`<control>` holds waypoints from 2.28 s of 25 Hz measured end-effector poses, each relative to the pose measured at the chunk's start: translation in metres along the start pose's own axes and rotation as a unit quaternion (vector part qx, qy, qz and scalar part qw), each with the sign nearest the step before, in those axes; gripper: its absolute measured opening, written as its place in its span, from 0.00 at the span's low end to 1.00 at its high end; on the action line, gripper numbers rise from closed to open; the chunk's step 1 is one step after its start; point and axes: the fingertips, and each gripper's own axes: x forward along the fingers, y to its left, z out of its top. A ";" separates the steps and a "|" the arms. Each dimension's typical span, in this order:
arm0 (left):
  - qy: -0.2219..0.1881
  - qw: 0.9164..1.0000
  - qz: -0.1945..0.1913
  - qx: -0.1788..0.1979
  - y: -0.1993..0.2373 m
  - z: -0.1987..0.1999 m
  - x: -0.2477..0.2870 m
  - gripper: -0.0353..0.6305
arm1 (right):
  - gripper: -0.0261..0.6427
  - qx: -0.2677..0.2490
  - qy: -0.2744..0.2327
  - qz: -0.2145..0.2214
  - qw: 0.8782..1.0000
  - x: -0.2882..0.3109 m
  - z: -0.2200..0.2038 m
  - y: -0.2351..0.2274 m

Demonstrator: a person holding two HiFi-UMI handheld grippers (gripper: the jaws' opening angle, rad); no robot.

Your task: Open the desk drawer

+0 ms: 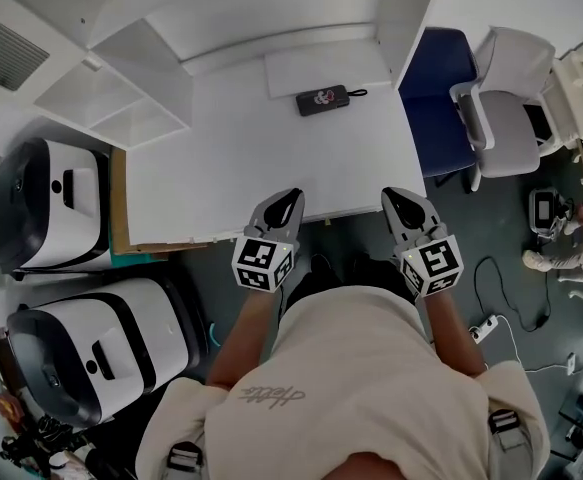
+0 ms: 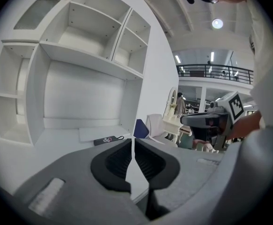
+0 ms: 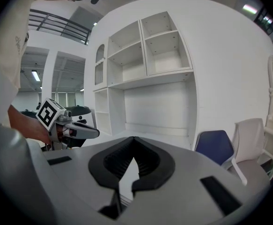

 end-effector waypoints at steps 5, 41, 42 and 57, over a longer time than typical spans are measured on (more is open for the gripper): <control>0.001 1.000 0.006 0.004 -0.005 0.002 -0.003 0.08 | 0.04 -0.006 0.001 0.014 1.000 -0.002 -0.004 0.002; 0.219 0.956 0.089 -0.172 -0.032 -0.225 0.061 0.21 | 0.04 -0.007 0.058 0.112 0.992 -0.002 -0.083 -0.065; 0.229 0.953 0.089 -0.177 -0.031 -0.236 0.064 0.21 | 0.04 -0.005 0.061 0.112 0.992 -0.001 -0.086 -0.068; 0.330 0.913 0.099 -0.217 -0.010 -0.340 0.109 0.21 | 0.04 0.000 0.098 0.103 0.990 0.022 -0.103 -0.103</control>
